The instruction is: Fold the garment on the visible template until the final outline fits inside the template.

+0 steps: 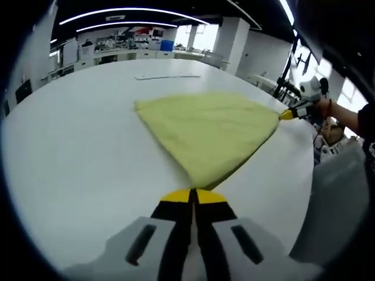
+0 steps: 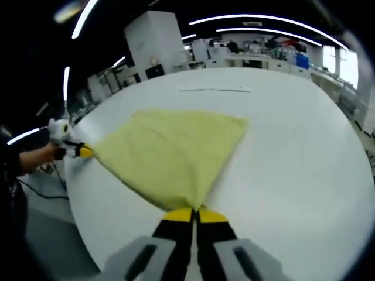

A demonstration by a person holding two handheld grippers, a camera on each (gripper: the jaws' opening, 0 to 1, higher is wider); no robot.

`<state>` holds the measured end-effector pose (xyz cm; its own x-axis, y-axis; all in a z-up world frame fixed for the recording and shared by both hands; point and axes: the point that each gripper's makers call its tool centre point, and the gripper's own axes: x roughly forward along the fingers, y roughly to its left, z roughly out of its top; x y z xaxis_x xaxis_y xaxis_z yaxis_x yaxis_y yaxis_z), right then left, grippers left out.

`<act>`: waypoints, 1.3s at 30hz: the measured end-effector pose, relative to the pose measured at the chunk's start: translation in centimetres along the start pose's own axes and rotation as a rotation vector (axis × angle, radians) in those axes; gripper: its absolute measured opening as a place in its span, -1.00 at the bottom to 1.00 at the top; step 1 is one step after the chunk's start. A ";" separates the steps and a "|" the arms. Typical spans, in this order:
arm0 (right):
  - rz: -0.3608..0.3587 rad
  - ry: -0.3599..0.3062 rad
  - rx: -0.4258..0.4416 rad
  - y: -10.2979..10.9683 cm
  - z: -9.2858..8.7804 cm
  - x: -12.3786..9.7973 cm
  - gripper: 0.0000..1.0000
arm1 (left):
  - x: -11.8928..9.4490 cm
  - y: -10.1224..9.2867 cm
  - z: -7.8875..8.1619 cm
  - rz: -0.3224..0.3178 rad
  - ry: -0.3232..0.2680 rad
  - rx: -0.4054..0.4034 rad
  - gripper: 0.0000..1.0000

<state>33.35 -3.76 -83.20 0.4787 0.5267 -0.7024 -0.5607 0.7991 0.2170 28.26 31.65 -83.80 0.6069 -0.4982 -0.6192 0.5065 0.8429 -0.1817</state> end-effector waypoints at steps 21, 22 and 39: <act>-0.007 0.039 -0.031 0.0 -1.6 -0.7 -1.00 | -0.4 -1.9 -0.4 -0.040 0.019 0.013 -1.00; -0.006 0.040 -0.037 0.0 -1.6 -0.7 -1.00 | -0.4 -1.9 -0.5 -0.041 0.021 0.013 -1.00; -0.006 0.003 -0.041 0.6 -1.8 -1.4 -0.74 | -0.9 -2.5 -0.9 -0.041 0.028 0.029 -0.62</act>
<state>31.15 -4.46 -83.30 0.4801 0.5210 -0.7057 -0.5848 0.7897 0.1852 25.87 30.15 -83.42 0.5686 -0.5257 -0.6327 0.5480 0.8157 -0.1853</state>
